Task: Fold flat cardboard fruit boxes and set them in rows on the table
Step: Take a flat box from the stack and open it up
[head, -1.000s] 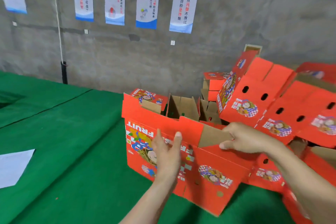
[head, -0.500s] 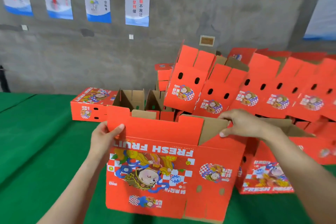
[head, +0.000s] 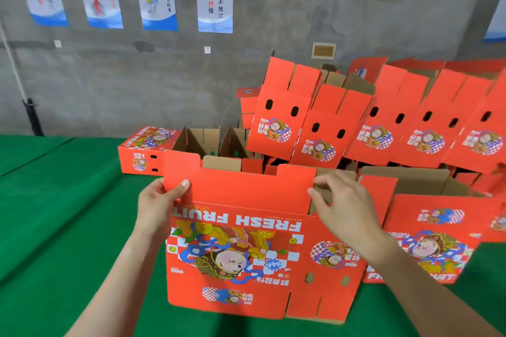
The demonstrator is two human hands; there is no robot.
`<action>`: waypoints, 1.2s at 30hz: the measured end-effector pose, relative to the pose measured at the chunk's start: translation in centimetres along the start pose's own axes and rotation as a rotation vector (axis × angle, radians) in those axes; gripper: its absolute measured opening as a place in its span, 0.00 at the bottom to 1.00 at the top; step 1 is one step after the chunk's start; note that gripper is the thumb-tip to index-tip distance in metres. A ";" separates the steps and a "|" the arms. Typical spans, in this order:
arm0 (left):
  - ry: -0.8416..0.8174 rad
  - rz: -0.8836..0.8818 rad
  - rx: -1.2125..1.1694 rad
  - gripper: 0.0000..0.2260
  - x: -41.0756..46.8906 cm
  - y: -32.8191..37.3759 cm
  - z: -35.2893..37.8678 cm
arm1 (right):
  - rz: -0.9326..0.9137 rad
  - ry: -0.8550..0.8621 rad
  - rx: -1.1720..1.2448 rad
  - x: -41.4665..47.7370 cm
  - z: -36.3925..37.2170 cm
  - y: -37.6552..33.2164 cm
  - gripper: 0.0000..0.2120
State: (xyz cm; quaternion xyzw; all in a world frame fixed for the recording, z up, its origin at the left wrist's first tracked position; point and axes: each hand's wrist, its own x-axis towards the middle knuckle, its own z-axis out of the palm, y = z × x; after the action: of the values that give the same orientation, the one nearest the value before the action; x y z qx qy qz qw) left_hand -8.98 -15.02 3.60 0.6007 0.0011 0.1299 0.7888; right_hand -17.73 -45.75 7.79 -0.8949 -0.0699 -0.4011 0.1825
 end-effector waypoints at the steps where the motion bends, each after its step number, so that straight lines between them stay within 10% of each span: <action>1: 0.002 -0.012 -0.005 0.04 -0.1 -0.1 0.2 | 0.094 -0.123 -0.011 0.0 0.5 0.1 0.09; 7: -0.039 -0.074 -0.079 0.04 -0.9 -1.2 0.4 | 0.355 -0.428 0.084 1.8 2.4 0.7 0.28; 18: -0.338 -0.067 0.010 0.19 -0.3 -0.3 -0.9 | 0.355 -0.767 0.358 1.6 2.1 2.5 0.19; 26: -0.480 -0.045 0.151 0.13 0.9 0.2 -0.3 | 0.408 -0.671 0.335 1.7 0.8 2.7 0.12; 32: -0.524 -0.145 0.354 0.41 3.1 1.0 0.3 | 0.419 -0.619 0.379 0.5 0.3 3.9 0.07; 36: -0.463 -0.180 0.437 0.34 2.8 1.5 0.4 | 0.375 -0.640 0.383 -1.0 0.3 4.1 0.05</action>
State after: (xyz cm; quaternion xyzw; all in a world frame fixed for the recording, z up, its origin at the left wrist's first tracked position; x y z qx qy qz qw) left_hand -6.54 -14.42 5.57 0.7669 -0.0975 -0.0837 0.6288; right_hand -17.12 -49.38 5.77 -0.9216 -0.0321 -0.0422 0.3846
